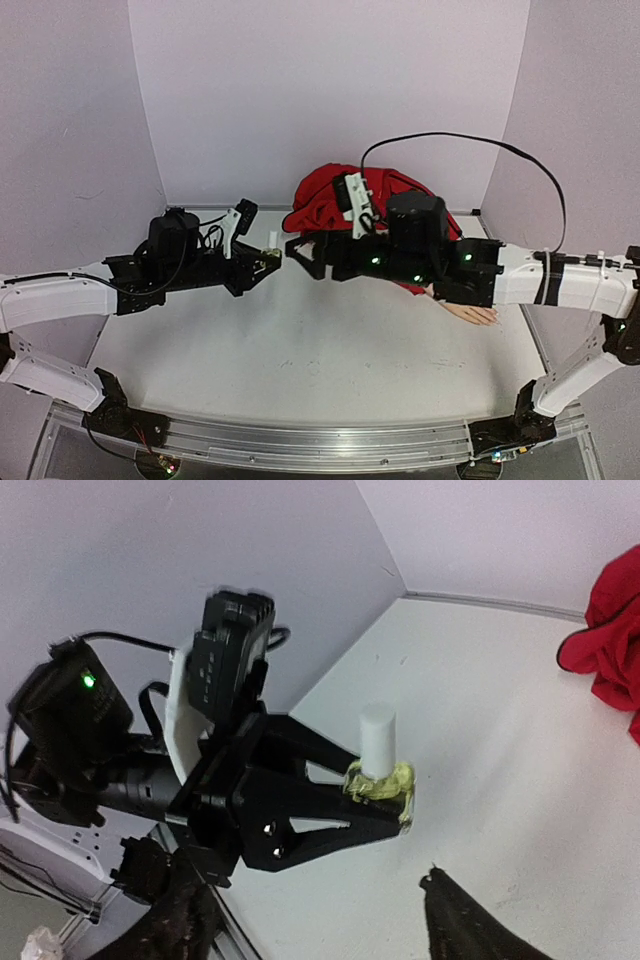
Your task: Paint the nails
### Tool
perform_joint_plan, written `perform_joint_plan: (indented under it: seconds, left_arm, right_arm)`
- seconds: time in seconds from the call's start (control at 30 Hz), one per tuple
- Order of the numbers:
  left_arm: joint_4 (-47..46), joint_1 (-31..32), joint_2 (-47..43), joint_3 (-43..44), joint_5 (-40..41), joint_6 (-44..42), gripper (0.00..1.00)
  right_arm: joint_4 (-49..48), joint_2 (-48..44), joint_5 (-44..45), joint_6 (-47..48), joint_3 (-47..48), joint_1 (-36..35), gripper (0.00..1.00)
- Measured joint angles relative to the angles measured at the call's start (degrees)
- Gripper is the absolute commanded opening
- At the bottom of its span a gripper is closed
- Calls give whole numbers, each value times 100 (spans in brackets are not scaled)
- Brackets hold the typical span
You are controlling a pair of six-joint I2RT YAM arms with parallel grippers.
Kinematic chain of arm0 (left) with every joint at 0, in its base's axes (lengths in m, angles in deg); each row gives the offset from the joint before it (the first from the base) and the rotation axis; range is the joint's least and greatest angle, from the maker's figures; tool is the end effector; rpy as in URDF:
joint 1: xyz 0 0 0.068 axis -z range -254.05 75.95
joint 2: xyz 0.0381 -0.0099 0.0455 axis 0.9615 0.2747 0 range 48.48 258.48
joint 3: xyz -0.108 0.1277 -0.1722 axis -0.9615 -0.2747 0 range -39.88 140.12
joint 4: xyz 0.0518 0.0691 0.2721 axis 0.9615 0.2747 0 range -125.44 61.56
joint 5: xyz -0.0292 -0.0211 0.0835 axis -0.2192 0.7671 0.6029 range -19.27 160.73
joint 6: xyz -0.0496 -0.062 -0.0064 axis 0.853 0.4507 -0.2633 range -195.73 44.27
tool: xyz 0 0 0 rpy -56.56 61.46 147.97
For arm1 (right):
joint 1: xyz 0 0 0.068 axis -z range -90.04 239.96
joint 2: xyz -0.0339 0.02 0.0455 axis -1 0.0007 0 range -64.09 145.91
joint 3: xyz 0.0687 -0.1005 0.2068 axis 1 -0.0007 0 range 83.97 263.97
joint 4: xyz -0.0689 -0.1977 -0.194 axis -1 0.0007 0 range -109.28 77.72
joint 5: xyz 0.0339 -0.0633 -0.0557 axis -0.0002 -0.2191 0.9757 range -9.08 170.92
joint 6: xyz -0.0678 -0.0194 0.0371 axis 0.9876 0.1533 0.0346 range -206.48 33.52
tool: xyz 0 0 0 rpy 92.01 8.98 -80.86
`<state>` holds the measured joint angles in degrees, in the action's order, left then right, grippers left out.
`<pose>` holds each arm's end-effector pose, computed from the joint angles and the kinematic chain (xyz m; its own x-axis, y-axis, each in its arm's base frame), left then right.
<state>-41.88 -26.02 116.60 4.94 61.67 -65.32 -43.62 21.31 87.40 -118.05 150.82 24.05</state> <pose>0.2207 -0.2615 0.2339 -0.3416 0.1130 -0.9330 0.7863 0.5782 -0.2178 0.1779 0.3788 0.3279 -0.4159 0.3443 -0.8417 -0.7553 0.3847 0.5306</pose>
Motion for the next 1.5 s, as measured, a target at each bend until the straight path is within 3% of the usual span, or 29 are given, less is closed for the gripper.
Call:
perform_joint_plan:
  seconds: [0.17, 0.3, 0.53, 0.83, 1.0, 1.43, 1.5]
  left_arm:
    - [-70, -15, 63, 9, -968, 44, 0]
    - [-66, -22, 420, 197, -2229, 57, 0]
    - [-72, -17, 894, 586, -3827, 164, 0]
    - [-114, 20, 1005, 697, -4426, 166, 0]
    - [-118, 28, 1029, 750, -4544, 162, 0]
    - [-114, 31, 1106, 767, -4791, 157, 0]
    - [-109, 28, 1106, 767, -4776, 155, 0]
  right_arm:
    - [-306, -597, -1886, 256, -614, 1309, 82]
    - [-643, -481, -3292, 313, -796, 1626, 79]
    - [-1335, -105, -4771, 306, -800, 1499, 53]
    - [-1552, 179, -5154, 245, -800, 1504, 41]
    - [-1700, 181, -5222, 212, -800, 1504, 40]
    - [-1829, 188, -5246, 70, -800, 1504, 11]
    - [-1862, 210, -5241, 52, -798, 1488, 2]
